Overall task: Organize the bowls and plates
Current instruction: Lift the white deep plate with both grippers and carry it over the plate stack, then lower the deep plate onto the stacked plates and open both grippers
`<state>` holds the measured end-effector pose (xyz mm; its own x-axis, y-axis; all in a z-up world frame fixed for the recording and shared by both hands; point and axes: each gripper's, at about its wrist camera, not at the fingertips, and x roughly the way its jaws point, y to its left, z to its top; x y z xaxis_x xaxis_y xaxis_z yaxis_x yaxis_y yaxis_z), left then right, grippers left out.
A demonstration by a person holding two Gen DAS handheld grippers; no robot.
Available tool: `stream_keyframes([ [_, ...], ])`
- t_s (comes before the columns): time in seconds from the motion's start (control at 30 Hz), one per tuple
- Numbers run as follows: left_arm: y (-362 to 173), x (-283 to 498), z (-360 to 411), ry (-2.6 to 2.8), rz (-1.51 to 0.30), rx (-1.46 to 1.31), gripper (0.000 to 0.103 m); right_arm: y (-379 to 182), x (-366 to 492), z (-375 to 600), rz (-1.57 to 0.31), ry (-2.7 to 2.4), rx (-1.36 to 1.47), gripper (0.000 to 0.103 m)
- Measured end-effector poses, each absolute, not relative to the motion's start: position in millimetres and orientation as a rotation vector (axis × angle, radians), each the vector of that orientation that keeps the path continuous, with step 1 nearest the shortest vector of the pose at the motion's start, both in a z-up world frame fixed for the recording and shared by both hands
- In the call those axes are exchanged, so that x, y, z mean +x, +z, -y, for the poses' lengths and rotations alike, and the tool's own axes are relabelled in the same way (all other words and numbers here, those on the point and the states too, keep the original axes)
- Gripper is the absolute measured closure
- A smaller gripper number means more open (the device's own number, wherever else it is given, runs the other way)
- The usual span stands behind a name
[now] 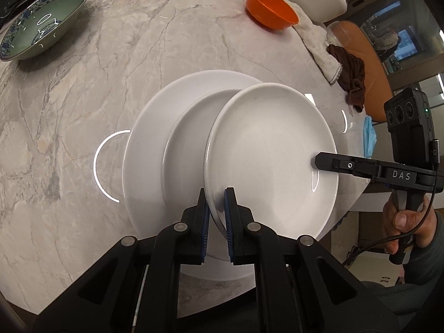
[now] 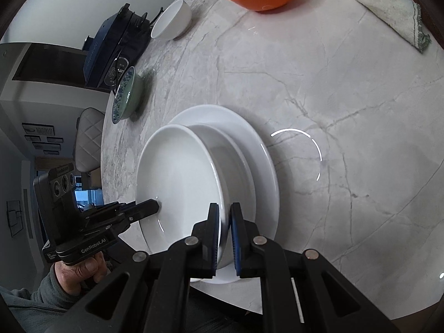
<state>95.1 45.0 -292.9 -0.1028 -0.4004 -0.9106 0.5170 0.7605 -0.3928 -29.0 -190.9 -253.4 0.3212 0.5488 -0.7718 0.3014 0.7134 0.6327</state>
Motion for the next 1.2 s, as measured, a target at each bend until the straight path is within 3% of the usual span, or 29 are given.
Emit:
stream_keyframes([
  [0.87, -314, 99, -60, -0.727, -1.477, 0.062, 0.093, -269, -24, 170, -1.312, 0.146, 0.718, 0.092],
  [1.03, -309, 101, -66, -0.747, -1.467, 0.036, 0.093, -264, -20, 161, -1.323, 0.127, 0.65, 0.084],
  [1.2, -295, 103, -80, -0.781, -1.445, -0.012, 0.092, -259, -16, 150, -1.331, 0.115, 0.586, 0.067],
])
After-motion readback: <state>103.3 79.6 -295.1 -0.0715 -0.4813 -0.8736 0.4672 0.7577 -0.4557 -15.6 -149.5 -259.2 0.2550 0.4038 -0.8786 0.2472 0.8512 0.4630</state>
